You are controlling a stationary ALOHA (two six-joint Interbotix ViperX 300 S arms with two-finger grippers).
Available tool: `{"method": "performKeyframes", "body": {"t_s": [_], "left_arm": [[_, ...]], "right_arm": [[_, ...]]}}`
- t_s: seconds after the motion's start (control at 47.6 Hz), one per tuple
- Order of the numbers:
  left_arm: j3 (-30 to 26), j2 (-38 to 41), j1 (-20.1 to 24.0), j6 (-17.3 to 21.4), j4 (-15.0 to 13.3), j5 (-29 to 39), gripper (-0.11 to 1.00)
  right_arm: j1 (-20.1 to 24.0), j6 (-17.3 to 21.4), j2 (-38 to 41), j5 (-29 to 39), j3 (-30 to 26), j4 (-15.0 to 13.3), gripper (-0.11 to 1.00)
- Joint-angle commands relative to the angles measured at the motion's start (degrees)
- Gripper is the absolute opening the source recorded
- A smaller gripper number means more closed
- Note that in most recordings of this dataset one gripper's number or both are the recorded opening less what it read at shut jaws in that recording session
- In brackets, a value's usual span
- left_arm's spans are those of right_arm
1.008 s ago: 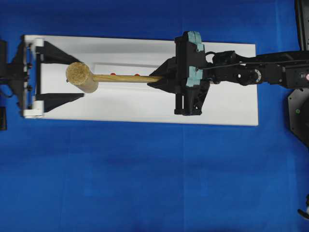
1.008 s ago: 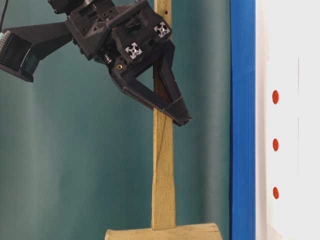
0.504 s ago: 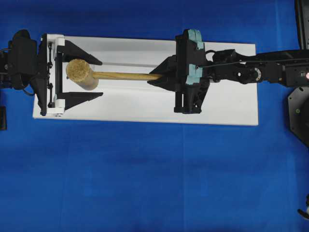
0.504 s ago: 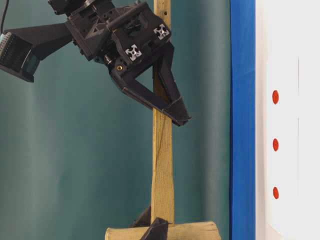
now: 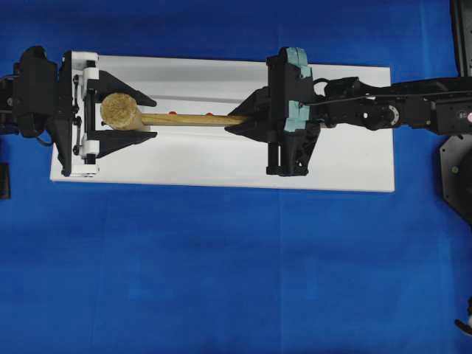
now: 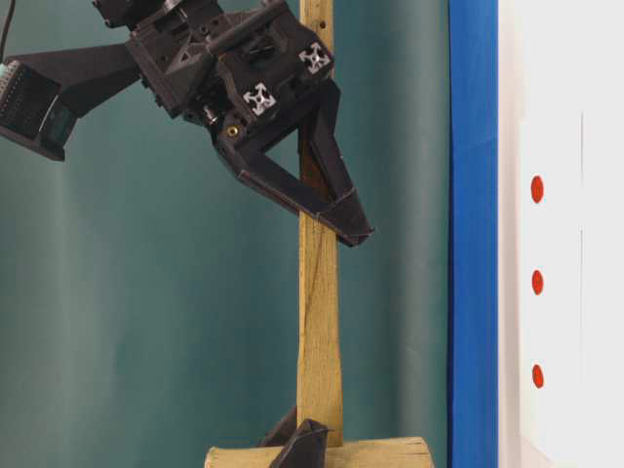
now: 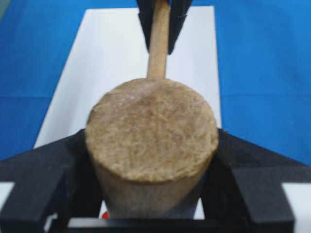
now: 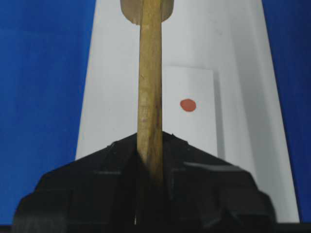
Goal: Hit the mark with a hammer.
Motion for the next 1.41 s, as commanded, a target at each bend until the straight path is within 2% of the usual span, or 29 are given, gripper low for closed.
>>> {"method": "performKeyframes", "body": {"t_s": [0.0, 0.126, 0.189, 0.273, 0.42, 0.483, 0.525, 0.588, 0.693, 0.84, 0.945, 1.113, 1.386], "left_arm": [[-0.9, -0.5, 0.0, -0.2, 0.1, -0.3, 0.44], [-0.9, -0.5, 0.0, -0.4, 0.0, -0.3, 0.44], [-0.9, -0.5, 0.0, -0.9, 0.1, -0.3, 0.44], [-0.9, -0.5, 0.0, -1.1, 0.0, -0.3, 0.44], [-1.0, -0.5, 0.0, -1.6, 0.0, 0.0, 0.44], [-1.0, -0.5, 0.0, -1.9, 0.0, 0.3, 0.44], [-1.0, -0.5, -0.1, -2.2, 0.0, 0.4, 0.44], [-1.0, -0.5, 0.0, -2.6, -0.1, 0.6, 0.44], [-1.3, -0.5, 0.0, -5.1, -0.3, 1.0, 0.44], [-2.2, -1.0, 0.0, -14.6, -0.3, 1.1, 0.44], [-2.9, -1.5, 0.0, -26.2, -0.3, 1.1, 0.44], [-3.1, -1.6, 0.0, -42.5, -0.2, 1.1, 0.44], [-3.2, -1.6, -0.6, -65.0, -0.2, 1.4, 0.44]], "right_arm": [[-0.3, -0.2, -0.8, -0.4, -2.1, -0.2, 0.02], [-0.2, 0.0, -0.8, -0.4, -2.1, -0.1, 0.03], [-0.2, 0.2, -0.9, -0.6, -2.0, -0.2, 0.11], [-0.3, 0.3, -0.9, -0.7, -1.9, -0.1, 0.31], [-0.3, -0.4, -1.0, -1.3, -1.8, -0.3, 0.76], [-0.2, -0.6, -1.0, -1.7, -1.8, -0.4, 0.9], [-0.3, -1.0, -1.1, -1.8, -1.8, -0.4, 0.94], [-0.2, -1.5, -1.1, -2.3, -1.8, -0.4, 0.91], [0.0, -2.6, -1.1, -3.1, -2.0, -0.7, 0.92], [0.9, -5.6, -1.1, -4.4, -2.1, -1.2, 0.92], [1.1, -7.7, -1.1, -4.9, -2.2, -1.2, 0.92], [1.2, -10.3, -1.0, -5.0, -2.2, -1.2, 0.92], [1.2, -12.5, -0.7, -5.8, -1.8, -1.3, 0.92]]}}
